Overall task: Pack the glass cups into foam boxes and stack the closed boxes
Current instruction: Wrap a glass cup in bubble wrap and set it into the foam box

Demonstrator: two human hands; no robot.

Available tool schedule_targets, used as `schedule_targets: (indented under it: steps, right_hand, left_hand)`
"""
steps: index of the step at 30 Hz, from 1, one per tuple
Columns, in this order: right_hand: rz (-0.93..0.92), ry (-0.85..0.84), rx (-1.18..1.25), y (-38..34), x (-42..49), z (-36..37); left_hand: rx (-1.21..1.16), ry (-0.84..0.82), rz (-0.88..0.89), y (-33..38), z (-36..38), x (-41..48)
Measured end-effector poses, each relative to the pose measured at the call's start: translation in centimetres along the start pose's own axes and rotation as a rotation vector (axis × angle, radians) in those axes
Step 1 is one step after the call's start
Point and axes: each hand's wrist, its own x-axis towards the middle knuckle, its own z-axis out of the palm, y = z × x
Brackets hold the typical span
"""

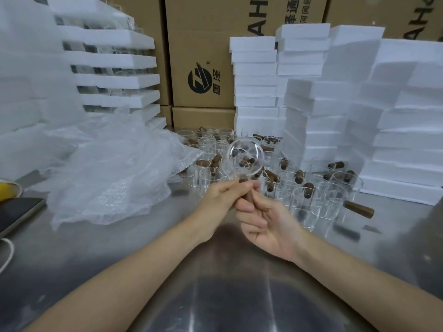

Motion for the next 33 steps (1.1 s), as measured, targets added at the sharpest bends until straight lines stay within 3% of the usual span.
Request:
schedule_targets:
  steps: [3, 13, 17, 21, 25, 33]
  right_hand:
    - [0.023, 0.042, -0.061, 0.1, 0.3, 0.0]
    - [-0.032, 0.064, -0.241, 0.5, 0.8, -0.4]
    - [-0.037, 0.179, -0.607, 0.1, -0.2, 0.1]
    - [-0.313, 0.286, -0.866, -0.9, -0.9, 0.9]
    - [-0.523, 0.371, -0.857, -2.0, -1.1, 1.2]
    - [-0.438, 0.386, -0.710, -1.0, -0.6, 0.8]
  left_hand:
    - [0.075, 0.070, 0.034, -0.3, -0.2, 0.2]
    - [0.250, 0.076, 0.136, -0.5, -0.7, 0.2]
    - [0.165, 0.210, 0.233, 0.1, -0.6, 0.5]
    - [0.506, 0.215, 0.436, 1.6, -2.3, 0.7]
    - [0.653, 0.175, 0.423, 2.7, -4.1, 0.9]
    - [0.537, 0.146, 0.282, 2.5, -4.1, 0.7]
